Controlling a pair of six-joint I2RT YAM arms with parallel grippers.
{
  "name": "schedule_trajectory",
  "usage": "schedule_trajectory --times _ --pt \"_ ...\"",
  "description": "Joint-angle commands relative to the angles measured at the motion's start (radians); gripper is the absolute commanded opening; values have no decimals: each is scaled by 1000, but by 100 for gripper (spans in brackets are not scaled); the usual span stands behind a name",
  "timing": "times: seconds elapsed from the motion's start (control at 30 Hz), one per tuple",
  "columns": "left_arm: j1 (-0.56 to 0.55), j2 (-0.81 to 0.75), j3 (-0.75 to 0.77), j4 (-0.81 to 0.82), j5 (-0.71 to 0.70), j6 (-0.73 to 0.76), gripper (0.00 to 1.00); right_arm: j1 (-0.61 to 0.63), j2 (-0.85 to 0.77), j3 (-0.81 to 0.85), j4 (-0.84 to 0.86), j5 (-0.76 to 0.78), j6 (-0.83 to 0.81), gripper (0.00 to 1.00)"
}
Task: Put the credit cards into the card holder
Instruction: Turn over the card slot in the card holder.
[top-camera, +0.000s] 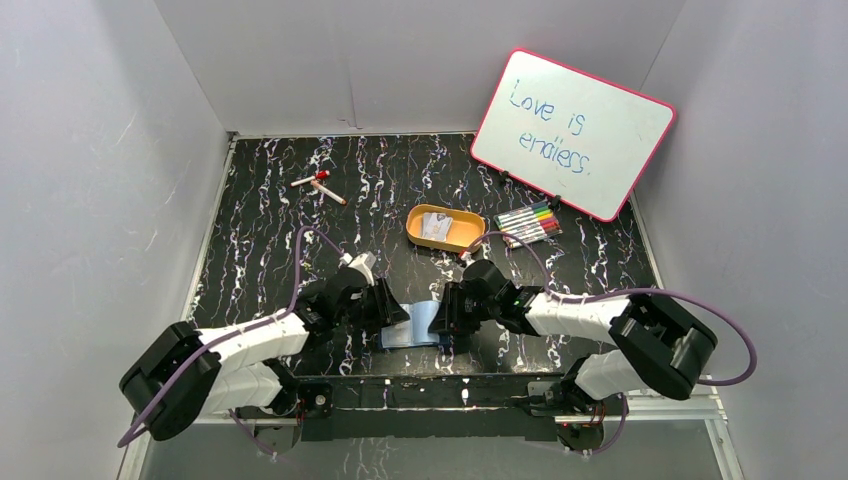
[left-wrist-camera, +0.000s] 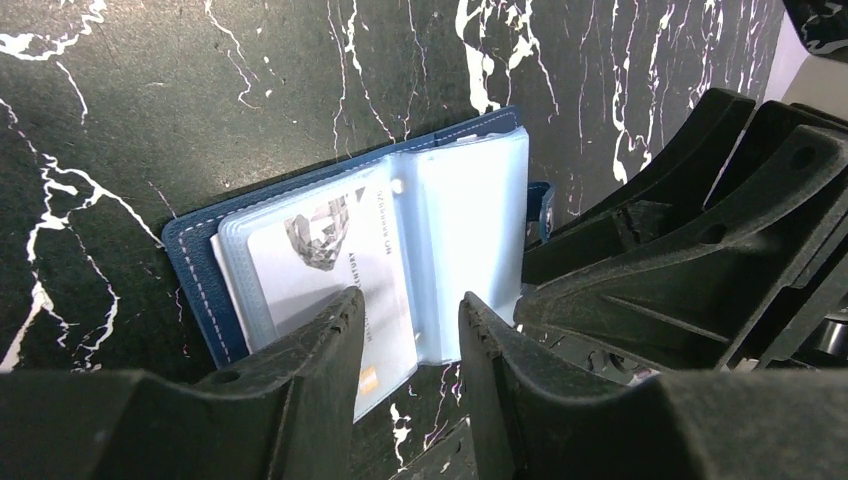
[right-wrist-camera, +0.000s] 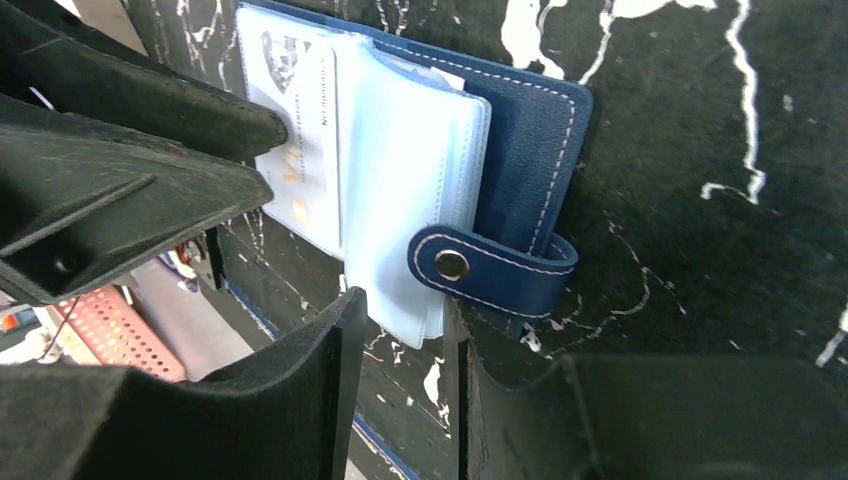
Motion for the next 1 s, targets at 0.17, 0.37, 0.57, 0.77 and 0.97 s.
schedule_trajectory --times 0.17,0.37,0.57,0.77,0.97 --pt "-1 36 7 36 22 2 36 -8 8 -9 192 -90 17 39" --pt "0 46 5 42 20 0 34 -8 13 14 208 -115 -1 28" --pt "-1 43 16 26 14 5 33 -8 26 18 261 -142 2 21" --pt "0 -16 32 -51 -46 6 35 -8 68 64 262 -166 -22 27" --pt "-1 -89 62 -148 -118 21 38 -5 133 120 276 -201 -33 34"
